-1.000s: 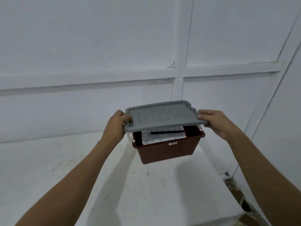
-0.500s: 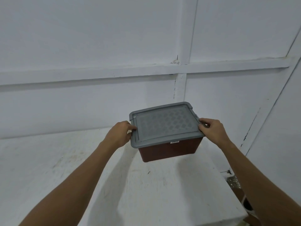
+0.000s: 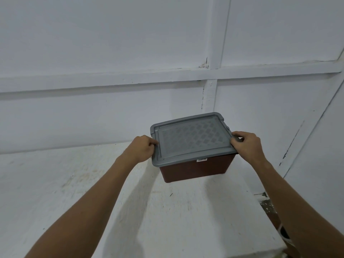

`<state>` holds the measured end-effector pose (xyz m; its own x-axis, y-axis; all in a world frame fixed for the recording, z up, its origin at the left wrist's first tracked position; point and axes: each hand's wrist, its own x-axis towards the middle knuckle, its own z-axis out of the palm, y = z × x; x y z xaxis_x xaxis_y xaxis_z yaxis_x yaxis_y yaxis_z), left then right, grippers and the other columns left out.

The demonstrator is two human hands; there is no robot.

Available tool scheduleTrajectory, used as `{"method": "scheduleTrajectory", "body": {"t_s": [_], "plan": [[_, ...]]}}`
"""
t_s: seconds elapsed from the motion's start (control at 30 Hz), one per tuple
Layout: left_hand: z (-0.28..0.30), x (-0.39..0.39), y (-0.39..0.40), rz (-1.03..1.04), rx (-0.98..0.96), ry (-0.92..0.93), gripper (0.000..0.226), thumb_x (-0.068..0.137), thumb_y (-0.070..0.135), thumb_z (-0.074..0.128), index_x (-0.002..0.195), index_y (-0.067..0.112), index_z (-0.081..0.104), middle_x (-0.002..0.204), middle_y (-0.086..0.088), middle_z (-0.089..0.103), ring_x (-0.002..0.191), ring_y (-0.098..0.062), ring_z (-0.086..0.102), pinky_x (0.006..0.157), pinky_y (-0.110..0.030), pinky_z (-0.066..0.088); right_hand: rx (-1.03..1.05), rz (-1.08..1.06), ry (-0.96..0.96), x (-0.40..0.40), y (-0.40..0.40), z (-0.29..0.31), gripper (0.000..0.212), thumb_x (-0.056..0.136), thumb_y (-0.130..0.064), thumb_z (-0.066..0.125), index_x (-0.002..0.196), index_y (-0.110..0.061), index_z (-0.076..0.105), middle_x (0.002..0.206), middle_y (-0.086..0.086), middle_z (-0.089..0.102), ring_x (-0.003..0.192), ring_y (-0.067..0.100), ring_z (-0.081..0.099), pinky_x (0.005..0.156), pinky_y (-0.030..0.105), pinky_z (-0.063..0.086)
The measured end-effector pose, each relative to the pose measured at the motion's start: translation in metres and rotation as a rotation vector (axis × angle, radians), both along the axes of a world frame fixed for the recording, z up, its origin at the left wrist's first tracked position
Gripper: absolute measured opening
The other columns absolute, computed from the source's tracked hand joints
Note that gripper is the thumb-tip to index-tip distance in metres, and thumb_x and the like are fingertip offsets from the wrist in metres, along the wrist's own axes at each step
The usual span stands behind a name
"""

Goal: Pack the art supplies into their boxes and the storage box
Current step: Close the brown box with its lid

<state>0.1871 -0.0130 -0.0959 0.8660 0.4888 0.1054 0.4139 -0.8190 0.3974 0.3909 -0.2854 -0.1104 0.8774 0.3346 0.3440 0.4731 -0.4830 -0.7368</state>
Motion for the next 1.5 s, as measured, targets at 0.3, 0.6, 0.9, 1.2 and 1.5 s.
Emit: {"method": "scheduleTrajectory", "body": {"t_s": [0.3, 0.6, 0.9, 1.2, 1.5], "plan": [[-0.007, 0.009, -0.014, 0.128, -0.067, -0.045, 0.032, 0.091, 0.036, 0.057, 0.108, 0.011, 0.063, 0.094, -0.001, 0.062, 0.082, -0.018, 0.057, 0.071, -0.026, 0.042, -0.202, 0.076, 0.061, 0.017, -0.002, 0.016, 0.034, 0.089, -0.023, 0.054, 0.122, -0.015, 0.064, 0.124, 0.001, 0.062, 0.117, 0.021, 0.055, 0.095, 0.024, 0.038], [-0.012, 0.016, -0.012, 0.192, -0.118, -0.058, 0.029, 0.093, 0.024, 0.05, 0.115, 0.009, 0.06, 0.094, -0.006, 0.065, 0.077, -0.019, 0.056, 0.068, -0.026, 0.043, -0.031, 0.112, 0.495, 0.04, 0.012, 0.015, 0.024, 0.088, -0.019, 0.063, 0.105, -0.003, 0.069, 0.1, 0.011, 0.066, 0.088, 0.023, 0.061, 0.073, 0.03, 0.05], [-0.022, 0.017, -0.012, 0.448, -0.607, -0.181, 0.055, 0.087, 0.036, 0.061, 0.13, 0.006, 0.046, 0.124, -0.015, 0.055, 0.102, -0.031, 0.059, 0.08, -0.042, 0.053, -0.005, 0.094, 0.492, 0.042, 0.018, 0.005, 0.031, 0.091, -0.024, 0.061, 0.112, -0.003, 0.066, 0.104, 0.012, 0.067, 0.096, 0.027, 0.063, 0.083, 0.035, 0.052], [-0.025, 0.019, -0.011, 0.504, -0.545, -0.285, 0.039, 0.081, 0.036, 0.073, 0.079, -0.002, 0.066, 0.076, -0.014, 0.067, 0.069, -0.029, 0.066, 0.057, -0.038, 0.058, -0.151, 0.033, 0.354, 0.042, 0.029, 0.002, 0.029, 0.094, -0.023, 0.051, 0.094, 0.0, 0.068, 0.089, 0.015, 0.063, 0.076, 0.025, 0.054, 0.06, 0.028, 0.041], [-0.026, 0.029, -0.027, 0.405, -0.161, -0.283, 0.032, 0.091, 0.017, 0.05, 0.061, 0.006, 0.05, 0.077, -0.017, 0.055, 0.06, -0.023, 0.051, 0.054, -0.027, 0.038, -0.29, 0.038, 0.052, 0.03, 0.03, 0.002, 0.03, 0.091, -0.011, 0.047, 0.071, 0.007, 0.057, 0.062, 0.016, 0.054, 0.067, 0.031, 0.052, 0.055, 0.028, 0.038]]}}
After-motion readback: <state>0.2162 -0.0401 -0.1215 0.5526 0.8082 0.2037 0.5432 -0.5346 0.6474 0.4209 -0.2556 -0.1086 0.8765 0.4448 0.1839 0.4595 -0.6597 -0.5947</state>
